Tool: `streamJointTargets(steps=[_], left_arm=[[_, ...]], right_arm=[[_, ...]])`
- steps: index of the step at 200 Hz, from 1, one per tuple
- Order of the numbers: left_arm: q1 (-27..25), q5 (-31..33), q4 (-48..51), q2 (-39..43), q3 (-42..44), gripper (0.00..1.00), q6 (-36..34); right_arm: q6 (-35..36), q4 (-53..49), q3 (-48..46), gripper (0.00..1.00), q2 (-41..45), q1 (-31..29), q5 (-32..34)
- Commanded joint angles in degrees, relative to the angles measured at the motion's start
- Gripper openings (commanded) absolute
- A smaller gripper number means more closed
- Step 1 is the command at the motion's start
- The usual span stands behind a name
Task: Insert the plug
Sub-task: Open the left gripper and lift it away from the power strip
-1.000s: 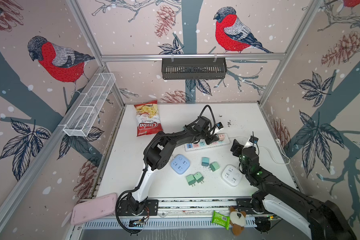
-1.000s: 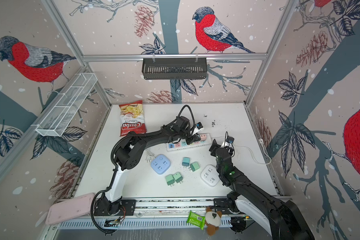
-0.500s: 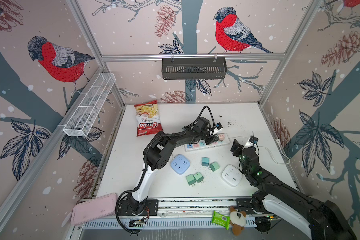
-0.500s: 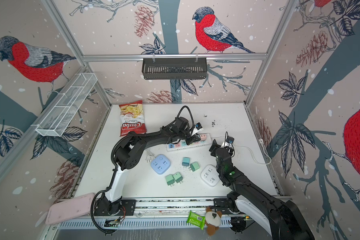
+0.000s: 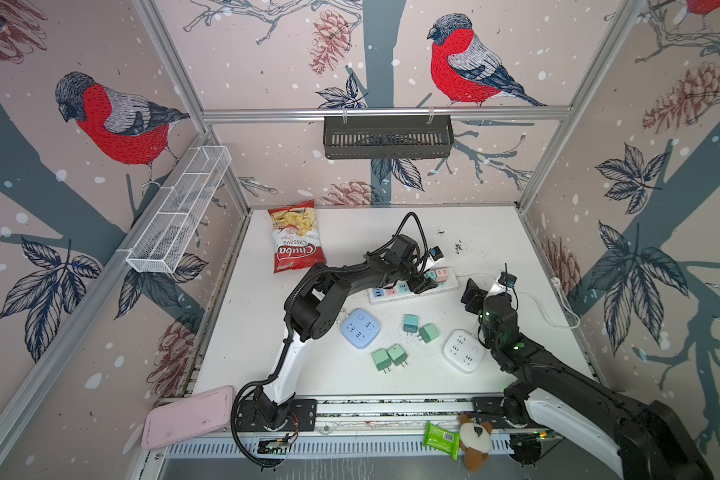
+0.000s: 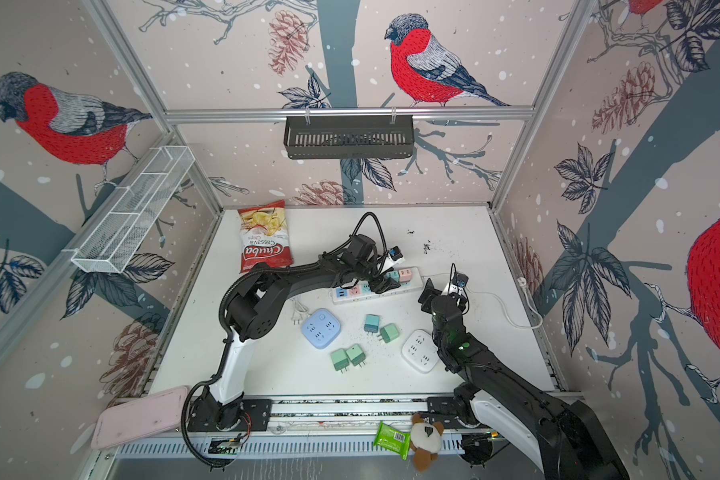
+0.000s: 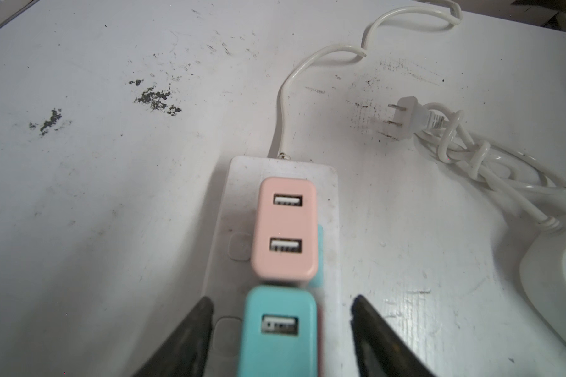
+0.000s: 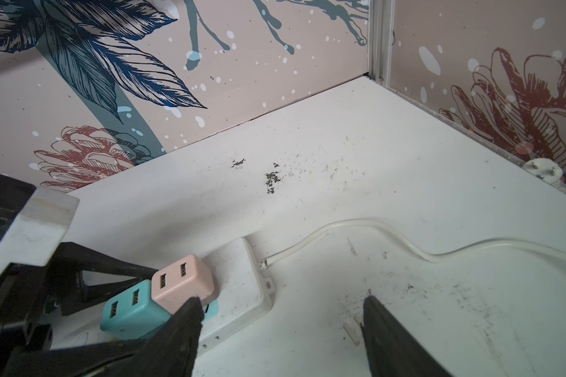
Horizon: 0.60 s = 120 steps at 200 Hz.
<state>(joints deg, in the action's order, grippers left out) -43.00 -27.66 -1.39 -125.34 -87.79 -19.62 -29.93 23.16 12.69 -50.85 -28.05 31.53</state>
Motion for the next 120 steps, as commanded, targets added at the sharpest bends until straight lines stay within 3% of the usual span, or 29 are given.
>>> streamJointTargets(steps=[1,34,52,88,120], left_arm=[[0.0,0.6,-1.7,3.6,1.8,0.99,0.5],[-0.1,2.6,-7.8,12.4,9.0,0.99,3.3],[-0.1,5.7,-13.6,19.9,17.4,0.99,5.8],[0.1,13.4,-23.7,39.7,36.3,0.99,9.3],[0.6,22.1,-26.3,56.9,49.9,0.99,12.1]], right_arm=[[0.2,1.5,0.0,0.77,0.1,0.1,-0.3],[0.2,1.4,0.0,0.78,0.2,0.1,-0.3],[0.2,1.4,0.0,0.78,0.3,0.0,-0.4],[0.2,1.4,0.0,0.78,0.1,0.0,-0.1],[0.1,1.2,0.2,0.77,-0.3,0.1,-0.1]])
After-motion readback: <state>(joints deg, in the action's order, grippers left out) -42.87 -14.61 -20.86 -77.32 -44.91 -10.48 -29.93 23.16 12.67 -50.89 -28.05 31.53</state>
